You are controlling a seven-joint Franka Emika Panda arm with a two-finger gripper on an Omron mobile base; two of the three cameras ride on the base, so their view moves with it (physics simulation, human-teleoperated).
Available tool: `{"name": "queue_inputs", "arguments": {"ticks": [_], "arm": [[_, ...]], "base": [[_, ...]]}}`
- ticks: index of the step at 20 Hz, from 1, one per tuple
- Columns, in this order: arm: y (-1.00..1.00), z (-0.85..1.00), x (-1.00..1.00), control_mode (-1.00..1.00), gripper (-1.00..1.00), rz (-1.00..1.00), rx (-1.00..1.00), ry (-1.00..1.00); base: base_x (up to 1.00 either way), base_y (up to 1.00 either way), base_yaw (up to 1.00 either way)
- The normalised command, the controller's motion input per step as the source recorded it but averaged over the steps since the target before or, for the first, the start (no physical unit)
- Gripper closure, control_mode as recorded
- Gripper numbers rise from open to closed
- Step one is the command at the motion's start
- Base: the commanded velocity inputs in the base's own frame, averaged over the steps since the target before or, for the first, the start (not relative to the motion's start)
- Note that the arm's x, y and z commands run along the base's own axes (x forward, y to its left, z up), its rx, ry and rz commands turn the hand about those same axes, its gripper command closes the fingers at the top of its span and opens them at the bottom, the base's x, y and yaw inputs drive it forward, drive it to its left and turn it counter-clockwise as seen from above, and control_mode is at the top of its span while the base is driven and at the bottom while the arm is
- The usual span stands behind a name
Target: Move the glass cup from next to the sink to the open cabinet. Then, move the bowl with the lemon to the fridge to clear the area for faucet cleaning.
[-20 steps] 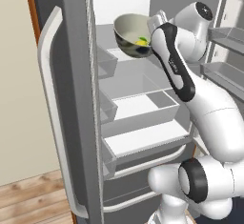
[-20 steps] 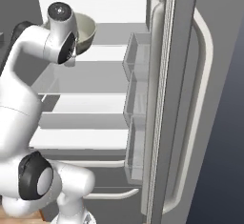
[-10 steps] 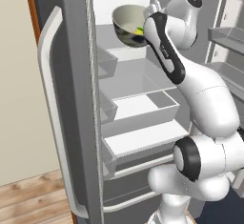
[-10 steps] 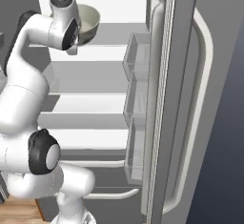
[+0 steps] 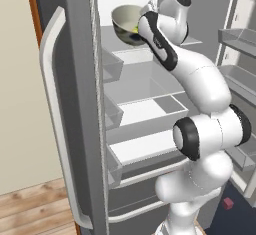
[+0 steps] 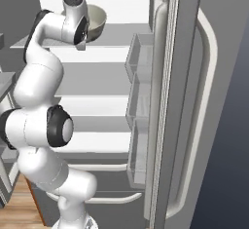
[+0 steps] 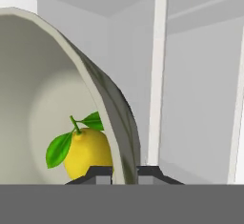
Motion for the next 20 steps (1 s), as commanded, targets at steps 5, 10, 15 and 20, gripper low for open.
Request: {"name": "queue_inputs", "arguments": {"ticks": [5,10,15,20], "arm": [[0.13,-0.17,0.69,-1.0,1.0,0.0,0.0,0.04],[0.07,-0.22,0.52,-1.0,1.0,0.0,0.0,0.08],[0.01,-0.02,0.28,-1.0,-1.0,0.0,0.0,0.12],[0.0,0.01,-0.48,-1.0,-1.0,0.0,0.0,-0.13]], "base": [[0.0,0.0,0.0],[0.0,0.0,0.0],[0.0,0.0,0.0],[0.0,0.0,0.0]]}}
